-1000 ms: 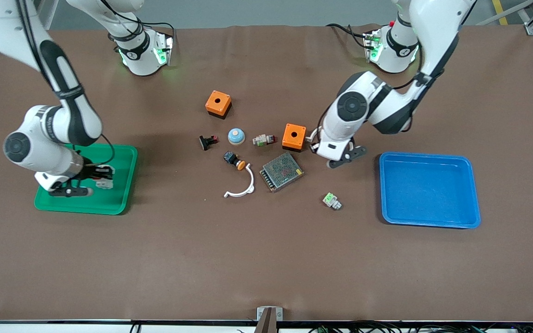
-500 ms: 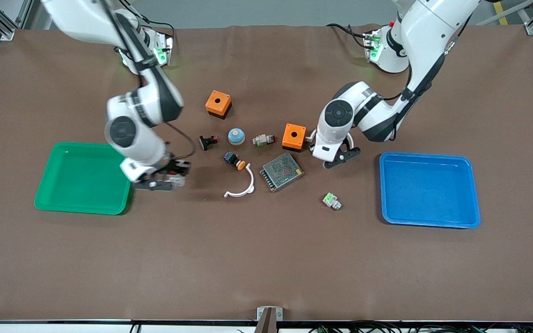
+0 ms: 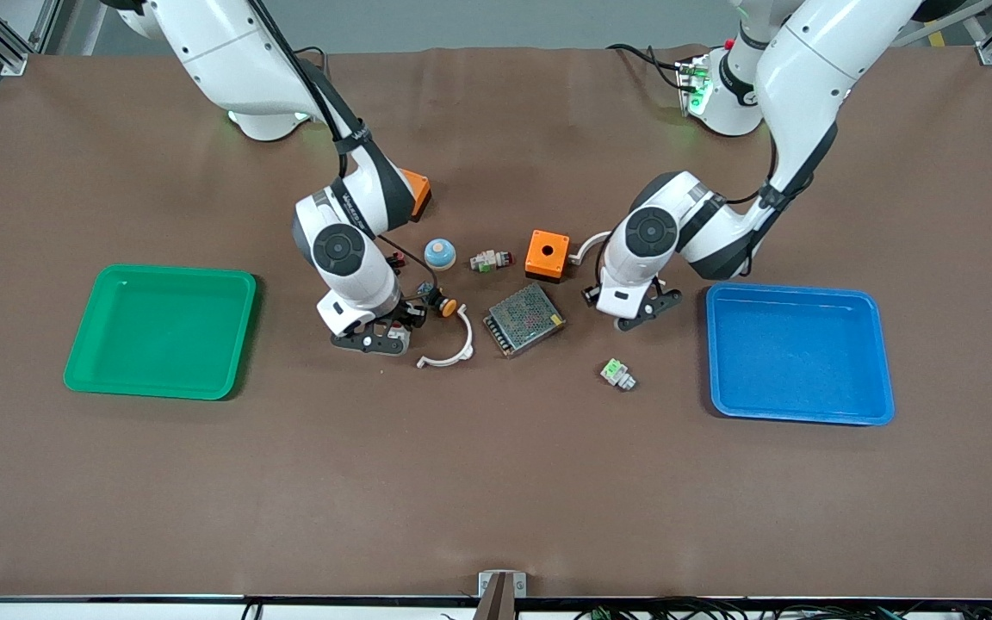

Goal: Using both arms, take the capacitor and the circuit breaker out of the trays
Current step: 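Carry the capacitor and breaker out of the trays to the table center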

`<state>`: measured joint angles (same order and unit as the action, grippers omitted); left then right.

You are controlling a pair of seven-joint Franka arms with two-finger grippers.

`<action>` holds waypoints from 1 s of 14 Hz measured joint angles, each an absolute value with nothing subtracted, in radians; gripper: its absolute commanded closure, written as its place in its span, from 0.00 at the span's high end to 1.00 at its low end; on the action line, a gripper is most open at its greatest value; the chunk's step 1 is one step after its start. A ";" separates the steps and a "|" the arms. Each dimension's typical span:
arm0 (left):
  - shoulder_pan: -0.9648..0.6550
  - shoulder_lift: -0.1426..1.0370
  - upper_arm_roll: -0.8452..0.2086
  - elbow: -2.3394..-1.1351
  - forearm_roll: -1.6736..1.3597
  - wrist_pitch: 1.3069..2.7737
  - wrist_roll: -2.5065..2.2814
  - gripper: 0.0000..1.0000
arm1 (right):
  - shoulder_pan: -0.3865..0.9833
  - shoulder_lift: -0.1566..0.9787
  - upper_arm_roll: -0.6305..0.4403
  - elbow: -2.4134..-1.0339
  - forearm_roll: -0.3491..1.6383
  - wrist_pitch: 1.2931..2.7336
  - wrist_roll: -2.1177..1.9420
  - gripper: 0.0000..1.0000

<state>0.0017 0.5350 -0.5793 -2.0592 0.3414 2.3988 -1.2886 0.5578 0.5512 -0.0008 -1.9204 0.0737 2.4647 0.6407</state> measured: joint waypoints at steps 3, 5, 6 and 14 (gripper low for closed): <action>0.039 0.454 -0.579 -1.972 0.355 2.376 -1.267 1.00 | 0.562 0.559 -0.003 -1.913 0.074 2.464 0.642 0.85; 0.066 0.405 -0.579 -1.866 0.356 2.259 -1.158 1.00 | 0.561 0.559 -0.011 -1.903 0.074 2.461 0.644 1.00; 0.077 0.392 -0.579 -1.801 0.356 2.170 -1.079 1.00 | 0.561 0.559 -0.016 -1.894 0.074 2.457 0.644 1.00; 0.194 0.296 -0.580 -1.410 0.356 1.608 -0.559 1.00 | 0.437 0.521 -0.039 -1.544 0.071 1.930 0.483 1.00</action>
<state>0.1944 0.2958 -0.5797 -1.4103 0.3560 1.6078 -0.5586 0.4368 0.5211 -0.0387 -1.5445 0.0715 1.9298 0.4833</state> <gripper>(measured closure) 0.000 0.000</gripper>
